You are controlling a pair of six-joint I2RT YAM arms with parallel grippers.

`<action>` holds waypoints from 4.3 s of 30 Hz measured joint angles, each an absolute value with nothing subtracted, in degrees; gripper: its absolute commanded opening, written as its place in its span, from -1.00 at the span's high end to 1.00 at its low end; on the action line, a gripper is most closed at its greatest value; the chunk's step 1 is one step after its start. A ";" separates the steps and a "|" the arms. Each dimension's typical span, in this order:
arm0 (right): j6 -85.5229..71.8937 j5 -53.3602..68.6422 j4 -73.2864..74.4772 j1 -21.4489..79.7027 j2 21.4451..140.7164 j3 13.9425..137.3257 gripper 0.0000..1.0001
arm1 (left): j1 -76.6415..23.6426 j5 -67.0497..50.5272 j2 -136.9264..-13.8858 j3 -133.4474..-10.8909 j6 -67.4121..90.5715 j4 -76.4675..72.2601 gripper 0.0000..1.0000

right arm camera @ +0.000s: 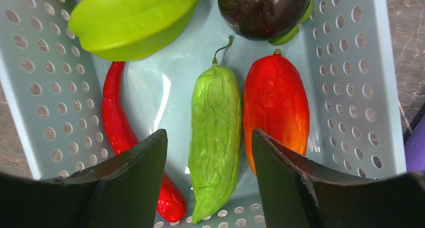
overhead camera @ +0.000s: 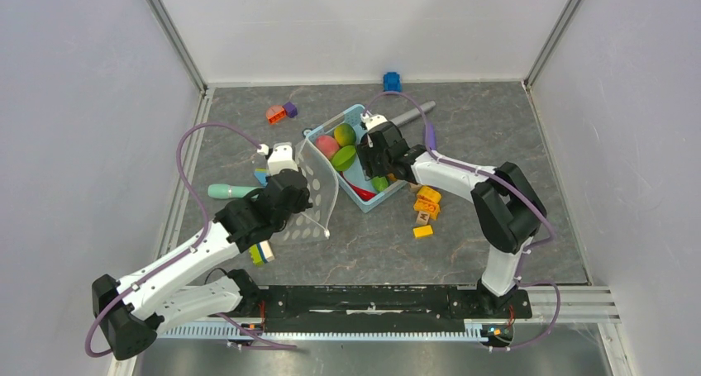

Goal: Place the food in the zip-top bag and seal the zipper
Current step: Pick up the fake vegetable from the bin, then place the fake vegetable in the zipper food storage bag.

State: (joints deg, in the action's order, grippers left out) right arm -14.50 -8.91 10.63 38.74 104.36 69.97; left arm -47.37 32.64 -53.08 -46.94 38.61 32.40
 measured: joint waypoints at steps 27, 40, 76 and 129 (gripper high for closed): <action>-11.84 -11.11 13.02 38.74 111.13 74.17 0.68 | -47.35 32.45 -53.10 -46.48 38.54 32.32 0.96; -9.65 -5.39 -0.80 38.74 92.53 64.53 0.72 | -47.35 31.42 -53.08 -46.39 38.54 31.92 0.96; -27.75 11.73 -57.04 51.77 84.66 44.01 0.65 | -47.35 29.32 -50.96 -44.91 38.57 30.65 0.96; -11.94 -5.21 -17.43 53.71 79.55 53.08 -0.96 | -47.35 29.89 -48.05 -43.66 38.61 29.87 0.96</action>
